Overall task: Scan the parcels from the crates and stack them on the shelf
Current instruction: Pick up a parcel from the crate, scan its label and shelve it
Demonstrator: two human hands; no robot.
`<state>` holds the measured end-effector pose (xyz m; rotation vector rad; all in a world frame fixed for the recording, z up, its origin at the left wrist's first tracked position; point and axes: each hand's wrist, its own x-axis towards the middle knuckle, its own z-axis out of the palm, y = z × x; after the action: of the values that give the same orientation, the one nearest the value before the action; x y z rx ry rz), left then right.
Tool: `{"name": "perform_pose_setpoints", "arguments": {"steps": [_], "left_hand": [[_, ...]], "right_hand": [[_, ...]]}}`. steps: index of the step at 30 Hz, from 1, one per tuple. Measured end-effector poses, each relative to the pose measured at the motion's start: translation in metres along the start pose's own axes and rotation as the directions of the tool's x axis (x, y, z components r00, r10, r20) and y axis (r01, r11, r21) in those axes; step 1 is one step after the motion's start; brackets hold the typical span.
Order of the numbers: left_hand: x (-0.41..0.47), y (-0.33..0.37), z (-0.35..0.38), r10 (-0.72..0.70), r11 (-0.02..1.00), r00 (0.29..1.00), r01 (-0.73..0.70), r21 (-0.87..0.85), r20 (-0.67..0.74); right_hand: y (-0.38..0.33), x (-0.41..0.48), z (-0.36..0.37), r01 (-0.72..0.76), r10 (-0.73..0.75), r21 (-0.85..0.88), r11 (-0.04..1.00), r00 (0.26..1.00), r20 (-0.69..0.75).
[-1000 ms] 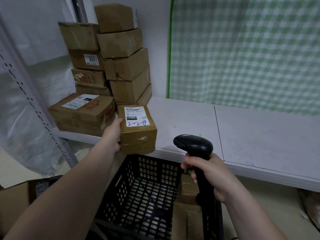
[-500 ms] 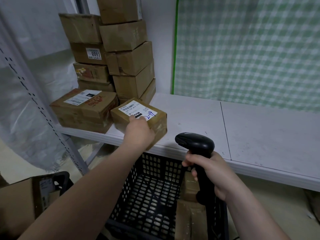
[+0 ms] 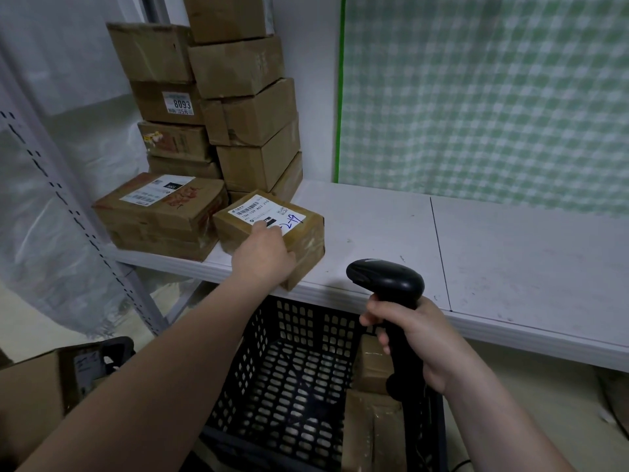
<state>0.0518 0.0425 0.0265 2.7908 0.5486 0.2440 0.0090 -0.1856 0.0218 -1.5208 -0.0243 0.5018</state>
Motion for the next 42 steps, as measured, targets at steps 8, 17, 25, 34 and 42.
{"name": "perform_pose_setpoints", "arguments": {"steps": [8,17,25,34,42], "left_hand": [[-0.003,-0.039,-0.029,-0.017,0.994,0.998,0.011,0.106,0.056],[-0.009,-0.027,-0.017,-0.016,0.995,0.998,0.021,0.096,-0.054],[0.005,-0.01,-0.004,-0.164,0.969,0.981,0.14,-0.201,-0.105],[-0.02,-0.019,0.027,0.049,0.931,0.966,-0.137,-0.339,-0.255],[-0.082,-0.019,0.126,0.172,0.932,0.929,-0.045,-0.36,0.328]], "right_hand": [[-0.001,0.0,0.0,0.01,-0.01,0.023,1.0,1.0,-0.005],[0.001,-0.001,0.019,0.0,-0.001,0.024,1.0,1.0,0.027],[-0.002,-0.003,0.011,0.014,-0.014,0.027,1.0,1.0,0.007],[0.022,-0.003,-0.017,-0.056,0.056,-0.093,0.994,0.998,-0.001],[0.114,0.001,-0.047,-0.337,0.338,-0.286,0.897,0.94,-0.049]]}}
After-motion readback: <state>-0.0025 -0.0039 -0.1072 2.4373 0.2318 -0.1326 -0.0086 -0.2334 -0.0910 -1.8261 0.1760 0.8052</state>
